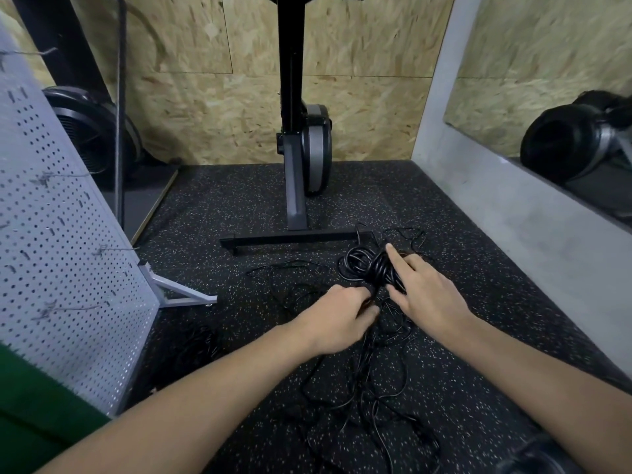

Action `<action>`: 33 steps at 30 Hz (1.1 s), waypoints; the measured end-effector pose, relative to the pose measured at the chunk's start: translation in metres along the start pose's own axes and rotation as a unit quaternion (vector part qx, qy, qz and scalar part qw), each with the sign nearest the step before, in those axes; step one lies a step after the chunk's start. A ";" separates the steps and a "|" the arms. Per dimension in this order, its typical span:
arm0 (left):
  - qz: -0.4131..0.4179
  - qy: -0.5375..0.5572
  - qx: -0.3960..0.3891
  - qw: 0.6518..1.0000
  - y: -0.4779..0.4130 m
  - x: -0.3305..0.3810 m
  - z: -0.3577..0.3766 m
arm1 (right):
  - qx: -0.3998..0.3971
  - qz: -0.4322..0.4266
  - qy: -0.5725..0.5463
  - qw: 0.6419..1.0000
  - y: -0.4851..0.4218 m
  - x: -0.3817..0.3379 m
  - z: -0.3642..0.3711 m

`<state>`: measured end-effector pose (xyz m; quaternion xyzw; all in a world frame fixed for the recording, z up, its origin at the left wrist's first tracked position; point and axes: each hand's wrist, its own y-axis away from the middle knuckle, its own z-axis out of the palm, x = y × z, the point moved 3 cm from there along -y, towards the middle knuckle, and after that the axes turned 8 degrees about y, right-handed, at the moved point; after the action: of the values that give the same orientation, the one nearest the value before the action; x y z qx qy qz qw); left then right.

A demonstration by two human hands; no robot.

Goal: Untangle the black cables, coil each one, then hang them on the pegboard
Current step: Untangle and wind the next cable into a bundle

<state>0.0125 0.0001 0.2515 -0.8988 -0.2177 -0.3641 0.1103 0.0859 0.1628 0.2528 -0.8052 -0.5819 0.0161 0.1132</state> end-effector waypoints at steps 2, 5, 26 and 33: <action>0.022 -0.045 0.006 0.999 -0.001 0.003 -0.007 | -0.023 -0.010 -0.001 1.000 0.000 -0.004 0.002; 0.065 -0.148 0.030 0.986 -0.002 0.012 -0.022 | -0.082 -0.049 -0.045 0.994 0.001 -0.011 0.005; -0.049 0.330 0.002 0.943 -0.001 -0.079 -0.047 | 0.031 -0.143 -0.378 0.914 0.033 -0.038 -0.048; -0.153 0.165 -0.069 0.972 -0.001 -0.065 -0.002 | 0.049 0.013 -0.325 0.944 0.015 -0.007 -0.020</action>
<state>-0.0306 -0.0202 0.2073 -0.7881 -0.3055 -0.5337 0.0250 0.1006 0.1489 0.2683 -0.7571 -0.5751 0.3069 -0.0431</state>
